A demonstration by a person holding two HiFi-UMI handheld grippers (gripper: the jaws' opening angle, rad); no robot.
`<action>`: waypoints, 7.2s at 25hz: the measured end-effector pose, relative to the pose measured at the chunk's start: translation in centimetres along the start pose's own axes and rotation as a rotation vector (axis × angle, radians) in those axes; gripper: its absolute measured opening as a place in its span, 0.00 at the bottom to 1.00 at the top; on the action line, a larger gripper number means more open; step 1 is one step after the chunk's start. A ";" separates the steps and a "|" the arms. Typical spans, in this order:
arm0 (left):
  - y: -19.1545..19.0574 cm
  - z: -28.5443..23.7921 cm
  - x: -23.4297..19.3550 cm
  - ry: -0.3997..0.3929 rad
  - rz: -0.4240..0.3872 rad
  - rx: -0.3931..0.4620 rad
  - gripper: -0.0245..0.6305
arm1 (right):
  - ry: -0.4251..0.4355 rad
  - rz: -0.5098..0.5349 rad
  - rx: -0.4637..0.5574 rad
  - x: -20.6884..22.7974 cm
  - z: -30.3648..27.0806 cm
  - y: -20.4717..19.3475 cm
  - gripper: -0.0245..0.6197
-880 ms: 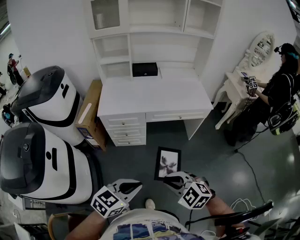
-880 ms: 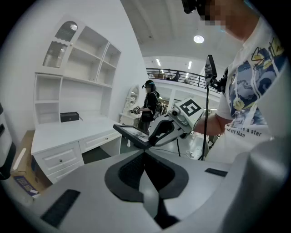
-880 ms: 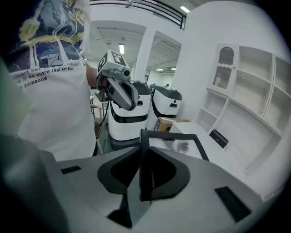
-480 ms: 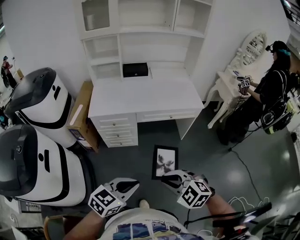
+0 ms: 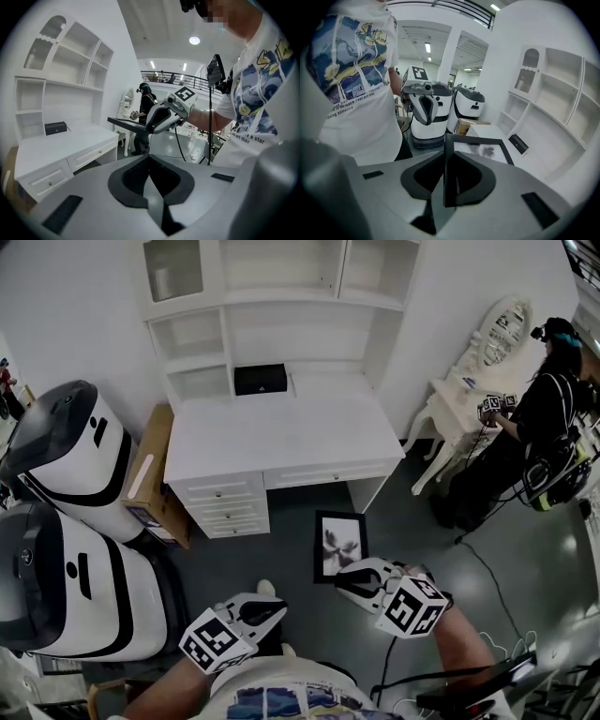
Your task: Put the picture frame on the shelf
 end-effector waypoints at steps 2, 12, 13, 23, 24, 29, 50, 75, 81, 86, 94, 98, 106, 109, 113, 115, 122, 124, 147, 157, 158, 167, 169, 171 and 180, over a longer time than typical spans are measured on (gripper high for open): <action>0.6 -1.2 -1.4 -0.021 -0.020 0.017 0.06 | -0.009 0.008 -0.008 2.4 0.6 0.3 0.17; 7.0 -6.0 -12.3 -0.146 -0.104 0.117 0.06 | -0.020 0.075 -0.034 17.6 1.8 5.9 0.17; 8.0 -6.3 -13.6 -0.155 -0.108 0.130 0.06 | -0.018 0.084 -0.035 19.4 2.0 6.7 0.17; 13.8 -8.2 -25.1 -0.116 -0.065 0.204 0.06 | -0.038 0.147 -0.014 34.9 3.7 12.9 0.17; 14.2 -8.3 -25.7 -0.113 -0.059 0.208 0.06 | -0.036 0.147 -0.019 36.2 3.8 13.3 0.17; 14.4 -9.0 -27.7 -0.077 -0.080 0.219 0.06 | -0.060 0.202 -0.019 41.1 4.5 14.2 0.17; 21.9 -18.3 -38.9 0.198 0.026 0.241 0.06 | 0.019 0.379 -0.006 70.6 6.0 19.8 0.17; 21.7 -20.0 -44.7 0.381 0.143 0.192 0.06 | 0.082 0.255 -0.047 84.3 0.3 20.6 0.18; 21.9 -20.0 -44.7 0.382 0.141 0.197 0.06 | 0.112 0.218 -0.021 84.4 0.4 20.6 0.18; 21.4 -19.1 -44.6 0.401 0.152 0.199 0.06 | 0.097 0.226 -0.022 84.4 0.4 20.5 0.19; 20.6 -18.2 -43.8 0.411 0.160 0.202 0.06 | 0.066 0.227 0.022 84.0 1.1 20.8 0.22; 20.4 -17.7 -43.3 0.407 0.161 0.209 0.06 | 0.023 0.233 0.064 83.4 2.2 21.3 0.22; 19.5 -16.1 -41.8 0.382 0.149 0.215 0.06 | -0.123 0.227 0.165 80.7 4.4 21.2 0.14; 19.2 -15.4 -40.9 0.364 0.145 0.220 0.06 | -0.167 0.206 0.205 78.9 5.1 20.4 0.11; 18.3 -14.0 -39.9 0.356 0.147 0.223 0.06 | -0.203 0.165 0.239 76.2 4.7 18.7 0.09; 17.8 -13.3 -39.3 0.350 0.146 0.224 0.06 | -0.205 0.145 0.243 74.3 3.9 17.7 0.09; 16.1 -11.1 -36.8 0.322 0.133 0.223 0.06 | -0.177 0.079 0.227 65.9 -0.4 13.3 0.08; 15.7 -10.6 -36.2 0.312 0.136 0.224 0.06 | -0.169 0.052 0.229 63.4 -1.6 12.1 0.08; 12.1 -8.5 -29.5 0.172 0.113 0.204 0.06 | -0.148 -0.182 0.353 36.4 -7.1 5.2 0.08; 11.0 -7.4 -28.7 0.180 0.111 0.200 0.06 | -0.129 -0.175 0.367 32.9 -8.4 5.9 0.08; 10.9 -7.3 -28.7 0.182 0.110 0.199 0.06 | -0.127 -0.174 0.365 32.7 -8.5 5.9 0.08; 10.1 -6.4 -28.8 0.199 0.104 0.193 0.06 | -0.117 -0.152 0.355 31.2 -9.8 6.6 0.08; 10.0 -6.3 -28.8 0.200 0.101 0.190 0.06 | -0.114 -0.151 0.360 31.0 -9.9 6.8 0.08; 9.9 -6.2 -28.8 0.203 0.102 0.188 0.06 | -0.110 -0.148 0.362 30.9 -10.1 7.0 0.08; 9.3 -5.5 -29.0 0.216 0.114 0.187 0.06 | -0.084 -0.128 0.350 30.4 -11.0 7.9 0.08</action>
Point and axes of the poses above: the fingertips, and each gripper's own axes: z backward along the fingers, x to its right, y out of its top, the point moved 3 cm from there along z, backward along the fingers, and after that the axes turned 14 degrees about y, right-handed, at the moved point
